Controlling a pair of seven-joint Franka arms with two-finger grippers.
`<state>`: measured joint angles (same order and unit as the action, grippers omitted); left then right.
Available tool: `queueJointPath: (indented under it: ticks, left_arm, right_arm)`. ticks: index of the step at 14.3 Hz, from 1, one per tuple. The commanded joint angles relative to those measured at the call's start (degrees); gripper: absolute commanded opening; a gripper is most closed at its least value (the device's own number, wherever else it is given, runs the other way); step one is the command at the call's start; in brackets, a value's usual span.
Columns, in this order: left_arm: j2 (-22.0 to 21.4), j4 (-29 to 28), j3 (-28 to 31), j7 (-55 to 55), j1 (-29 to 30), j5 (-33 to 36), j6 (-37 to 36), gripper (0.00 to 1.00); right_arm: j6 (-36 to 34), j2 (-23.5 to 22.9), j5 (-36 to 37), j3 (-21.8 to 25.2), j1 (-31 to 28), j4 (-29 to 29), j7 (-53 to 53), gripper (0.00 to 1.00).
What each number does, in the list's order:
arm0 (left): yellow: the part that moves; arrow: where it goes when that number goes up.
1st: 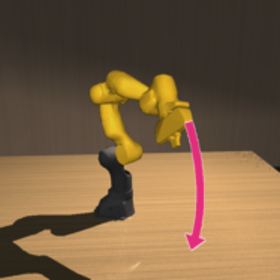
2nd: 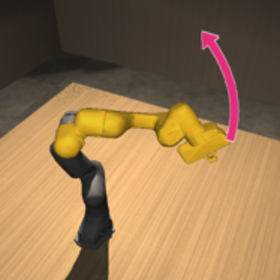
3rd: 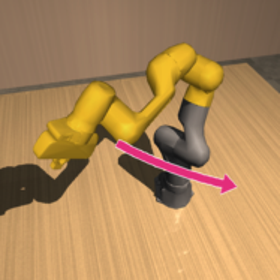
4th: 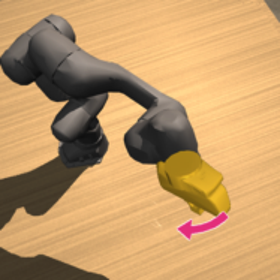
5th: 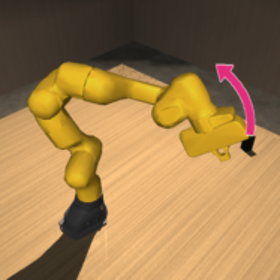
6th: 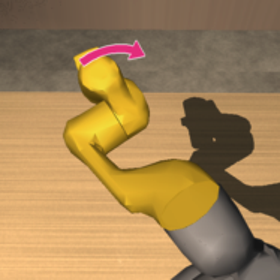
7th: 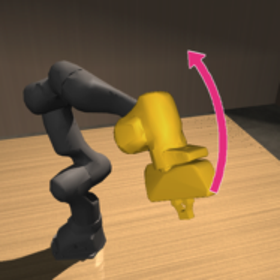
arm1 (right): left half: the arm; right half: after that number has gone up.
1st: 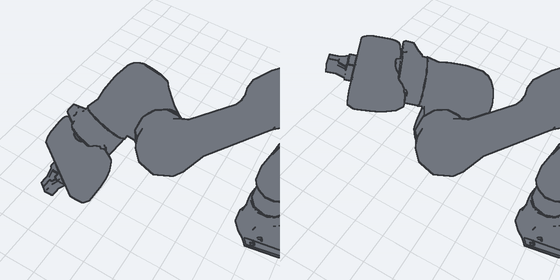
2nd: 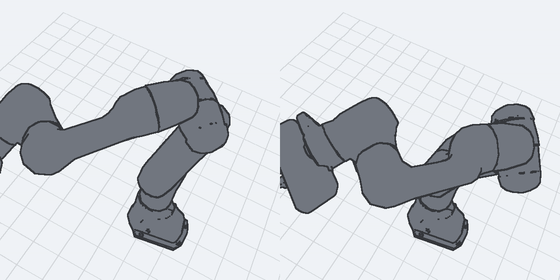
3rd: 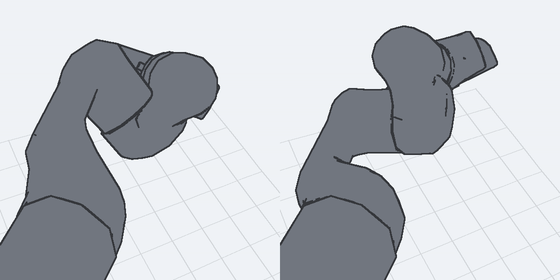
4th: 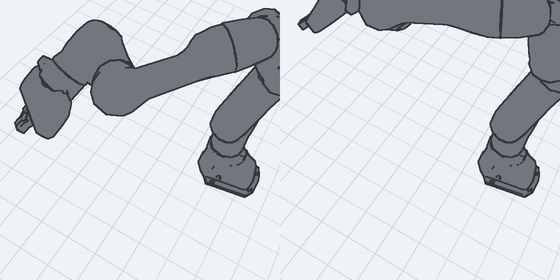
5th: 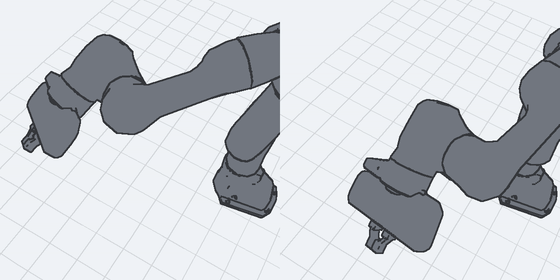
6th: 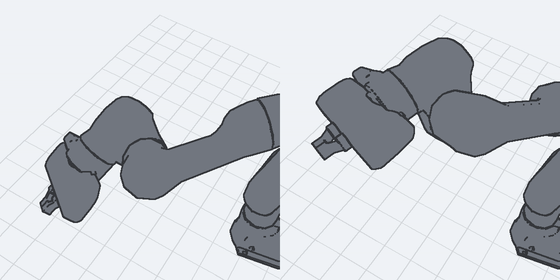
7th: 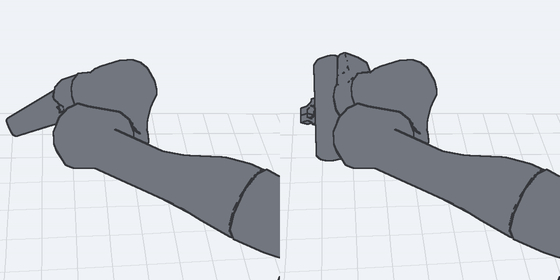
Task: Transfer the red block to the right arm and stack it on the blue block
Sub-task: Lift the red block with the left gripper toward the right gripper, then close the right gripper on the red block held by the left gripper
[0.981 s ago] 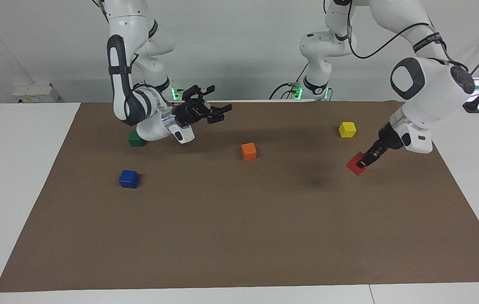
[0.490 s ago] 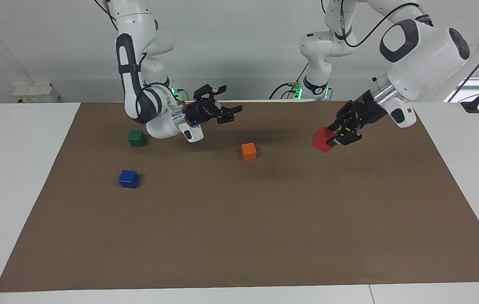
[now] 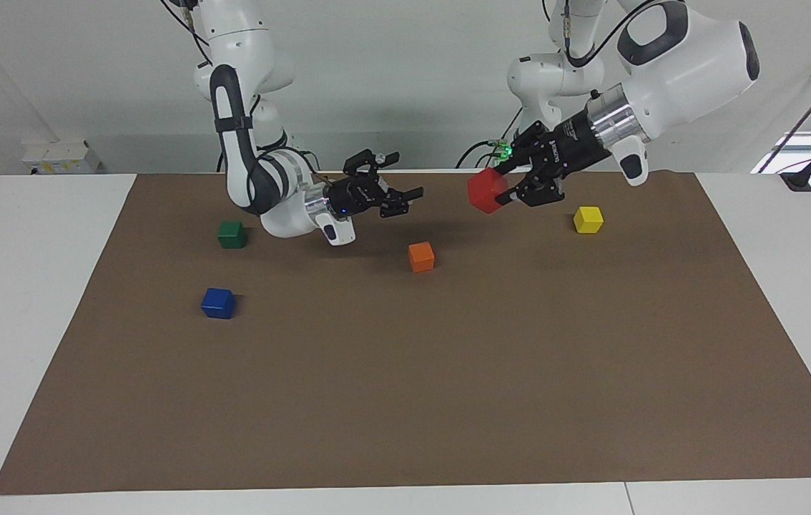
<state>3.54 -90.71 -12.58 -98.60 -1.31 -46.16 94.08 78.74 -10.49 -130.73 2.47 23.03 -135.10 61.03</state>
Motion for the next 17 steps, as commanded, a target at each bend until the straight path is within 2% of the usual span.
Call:
queueJointPath:
  ticks: [1, 7, 12, 17]
  left_arm:
    - [-3.2, -1.4, -0.3, -2.3, -0.1, -5.1, -1.3, 0.02]
    - [-3.5, -2.2, -0.7, -2.3, -0.1, -7.3, -0.7, 0.03]
    - [-5.0, -4.1, -0.7, 1.1, -0.4, -8.2, 0.2, 0.04]
    - [-5.0, -4.2, -0.7, 0.8, -1.9, -8.2, 2.5, 0.04]
  right_arm:
    - [3.3, -1.2, -2.8, -0.4, 1.1, 3.3, 0.6, 1.0]
    - [3.7, -1.7, -8.5, -0.7, 3.0, 7.2, -6.8, 1.0]
    - [2.7, -1.6, -10.6, -0.7, 3.2, 7.9, -6.6, 1.0]
    - [5.2, -2.1, -14.4, -0.8, 5.0, 11.4, -6.3, 1.0]
